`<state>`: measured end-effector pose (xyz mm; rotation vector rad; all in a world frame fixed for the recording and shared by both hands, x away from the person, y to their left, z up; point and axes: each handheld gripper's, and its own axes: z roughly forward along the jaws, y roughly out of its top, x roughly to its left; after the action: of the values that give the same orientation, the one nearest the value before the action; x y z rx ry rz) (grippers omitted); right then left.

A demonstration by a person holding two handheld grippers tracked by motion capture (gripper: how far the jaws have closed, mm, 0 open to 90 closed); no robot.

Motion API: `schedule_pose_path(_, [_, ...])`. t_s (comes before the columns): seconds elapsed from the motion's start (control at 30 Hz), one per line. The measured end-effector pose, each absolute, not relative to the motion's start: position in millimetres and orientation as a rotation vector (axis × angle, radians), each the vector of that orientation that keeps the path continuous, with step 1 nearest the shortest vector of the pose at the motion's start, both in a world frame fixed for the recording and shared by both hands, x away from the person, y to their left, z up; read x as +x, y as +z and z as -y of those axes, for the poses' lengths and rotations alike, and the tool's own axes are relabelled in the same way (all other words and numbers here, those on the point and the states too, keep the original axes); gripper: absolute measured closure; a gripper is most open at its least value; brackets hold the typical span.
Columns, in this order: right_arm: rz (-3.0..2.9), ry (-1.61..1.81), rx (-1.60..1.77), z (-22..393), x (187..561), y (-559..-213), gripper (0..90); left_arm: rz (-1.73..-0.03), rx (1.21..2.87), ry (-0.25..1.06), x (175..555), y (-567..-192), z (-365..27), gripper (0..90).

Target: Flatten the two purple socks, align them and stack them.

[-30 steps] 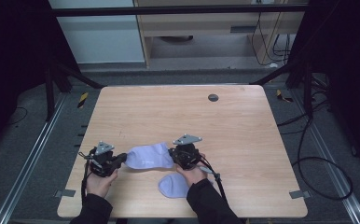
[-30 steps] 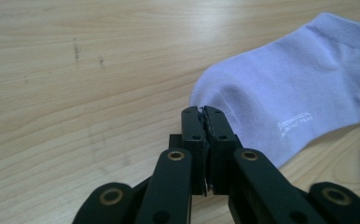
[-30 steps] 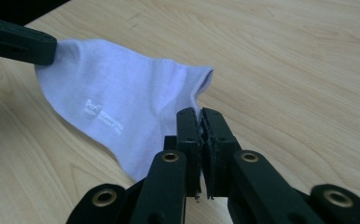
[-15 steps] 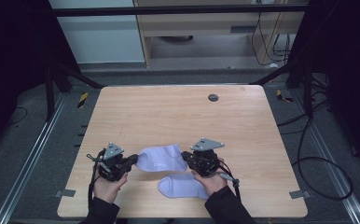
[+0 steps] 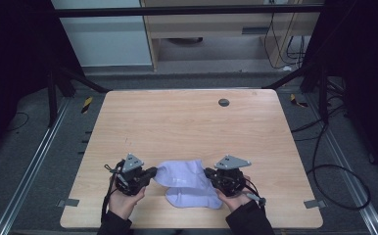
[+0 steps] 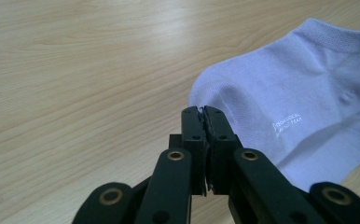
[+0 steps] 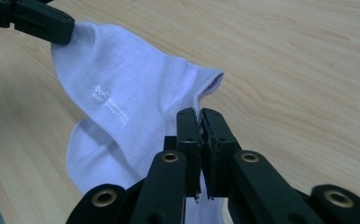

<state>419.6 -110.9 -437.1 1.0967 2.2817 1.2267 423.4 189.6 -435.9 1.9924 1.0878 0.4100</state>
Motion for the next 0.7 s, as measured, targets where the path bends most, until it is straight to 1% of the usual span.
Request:
schedule_pose_path(0.37, [-2.284, 1.221, 1.140, 135, 401, -443, 86.7, -1.038, 2.047, 0.361, 412, -441, -172, 87.5])
schedule_pose_path(0.7, [-2.293, 1.207, 1.153, 139, 394, -447, 86.7, -1.018, 2.106, 0.326, 403, -453, -161, 87.5])
